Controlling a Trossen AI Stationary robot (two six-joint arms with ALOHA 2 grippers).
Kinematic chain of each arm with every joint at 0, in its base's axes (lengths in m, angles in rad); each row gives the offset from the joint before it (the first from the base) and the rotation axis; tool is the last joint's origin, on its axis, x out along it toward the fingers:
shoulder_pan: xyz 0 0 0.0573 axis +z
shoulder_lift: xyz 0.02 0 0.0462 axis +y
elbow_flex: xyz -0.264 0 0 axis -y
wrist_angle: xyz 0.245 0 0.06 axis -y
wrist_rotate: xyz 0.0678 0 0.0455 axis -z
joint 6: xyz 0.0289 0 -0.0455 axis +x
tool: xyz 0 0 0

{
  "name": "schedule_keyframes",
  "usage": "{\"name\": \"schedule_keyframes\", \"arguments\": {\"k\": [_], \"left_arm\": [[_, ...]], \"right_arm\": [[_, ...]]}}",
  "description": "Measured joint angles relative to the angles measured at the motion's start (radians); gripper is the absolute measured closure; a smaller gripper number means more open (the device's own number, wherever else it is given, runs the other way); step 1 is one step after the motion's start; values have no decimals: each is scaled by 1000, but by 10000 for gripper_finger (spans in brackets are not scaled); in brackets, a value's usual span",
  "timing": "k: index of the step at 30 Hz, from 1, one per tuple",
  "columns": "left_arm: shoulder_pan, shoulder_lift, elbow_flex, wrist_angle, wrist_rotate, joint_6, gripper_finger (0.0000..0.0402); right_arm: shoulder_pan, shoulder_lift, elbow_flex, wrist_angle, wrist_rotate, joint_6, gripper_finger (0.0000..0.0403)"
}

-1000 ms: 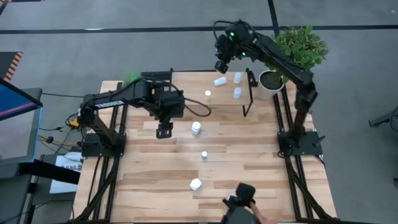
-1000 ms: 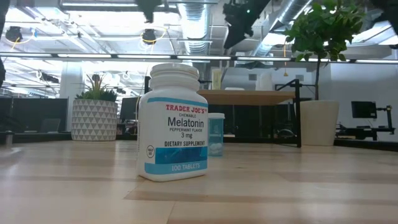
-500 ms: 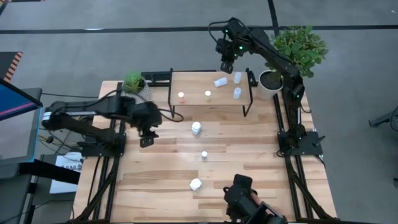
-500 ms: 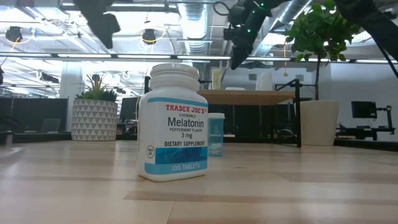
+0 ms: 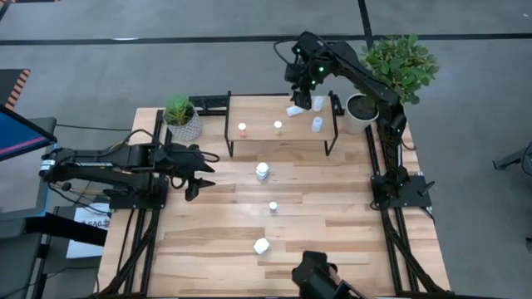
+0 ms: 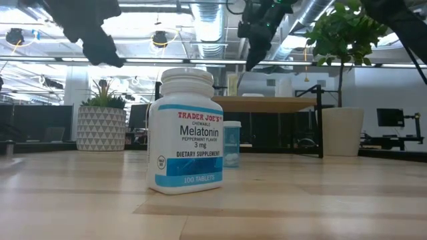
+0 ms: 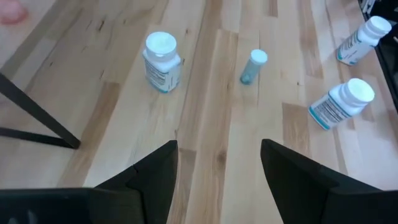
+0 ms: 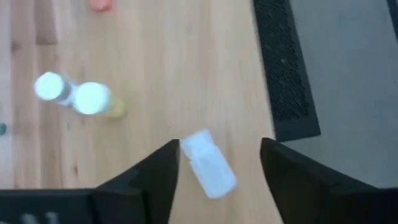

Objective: Pick and place medicine bottles onto shelf by color
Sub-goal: Put the white pill bottle on the shelf

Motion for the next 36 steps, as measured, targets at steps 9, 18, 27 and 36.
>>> {"name": "schedule_keyframes", "arguments": {"k": [9,18,27,36], "left_arm": [[-27,-11,-27,39,5,10,186],[-91,-3,-27,59,-40,16,186],[-139,35,-28,132,-78,34,186],[-156,77,-27,143,-83,20,186]], "right_arm": [[49,20,-1,-58,35,-115,87],[57,70,1,-41,88,-154,95],[66,130,0,-61,99,-179,97],[77,159,2,-80,111,-204,97]]}}
